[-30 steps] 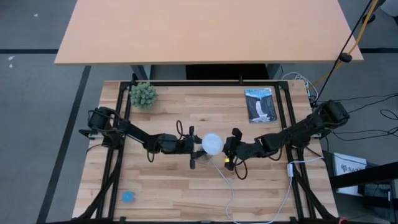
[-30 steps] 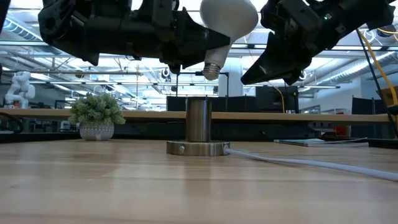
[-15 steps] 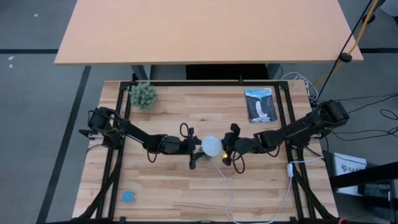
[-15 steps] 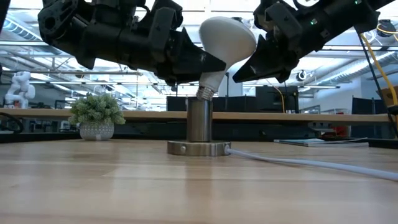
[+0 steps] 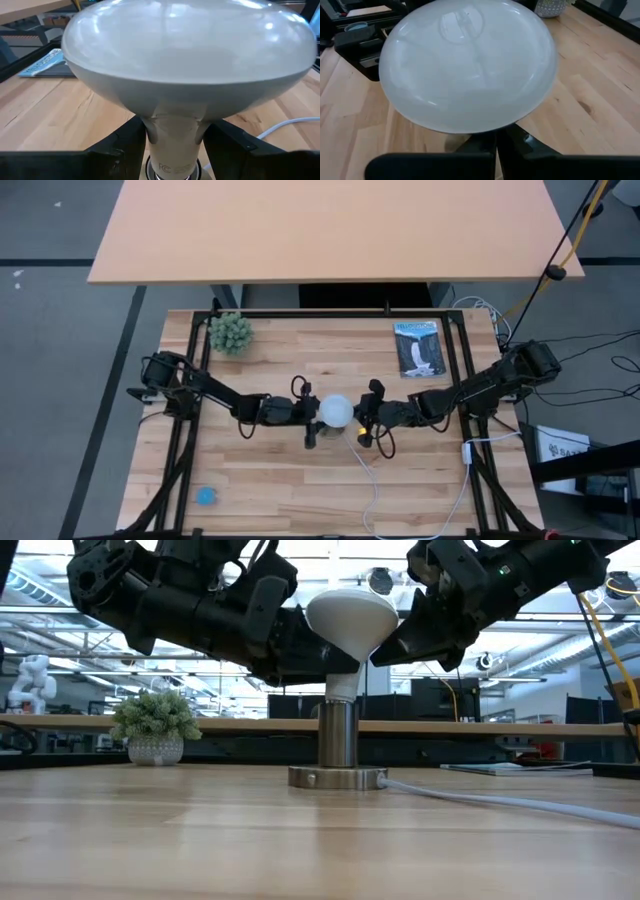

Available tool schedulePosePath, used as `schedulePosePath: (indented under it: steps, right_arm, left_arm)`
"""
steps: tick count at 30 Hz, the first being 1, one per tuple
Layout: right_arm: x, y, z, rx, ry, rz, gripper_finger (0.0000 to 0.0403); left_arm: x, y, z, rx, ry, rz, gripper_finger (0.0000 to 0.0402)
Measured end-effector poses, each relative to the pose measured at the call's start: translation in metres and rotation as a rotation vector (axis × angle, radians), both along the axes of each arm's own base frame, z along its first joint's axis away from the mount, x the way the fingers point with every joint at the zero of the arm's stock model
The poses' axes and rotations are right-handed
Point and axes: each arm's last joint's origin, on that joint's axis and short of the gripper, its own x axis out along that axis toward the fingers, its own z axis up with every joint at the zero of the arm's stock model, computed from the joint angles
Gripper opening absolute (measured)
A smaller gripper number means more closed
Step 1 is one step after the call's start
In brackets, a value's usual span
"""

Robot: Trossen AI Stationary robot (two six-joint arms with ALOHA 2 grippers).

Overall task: Screw lightbulb
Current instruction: Insert the white lightbulb into the desk lamp

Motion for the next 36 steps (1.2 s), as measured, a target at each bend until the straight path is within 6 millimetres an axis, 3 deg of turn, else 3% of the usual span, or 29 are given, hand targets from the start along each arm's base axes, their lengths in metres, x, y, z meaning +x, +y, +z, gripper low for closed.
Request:
schedulePosePath:
  steps: [36]
  right_arm:
    - [0.0006, 0.0001, 0.0012, 0.01, -0.016, -0.004, 0.0]
  left_arm:
    - [-0.0001, -0.0002, 0.0, -0.003, 0.0, -0.001, 0.0191]
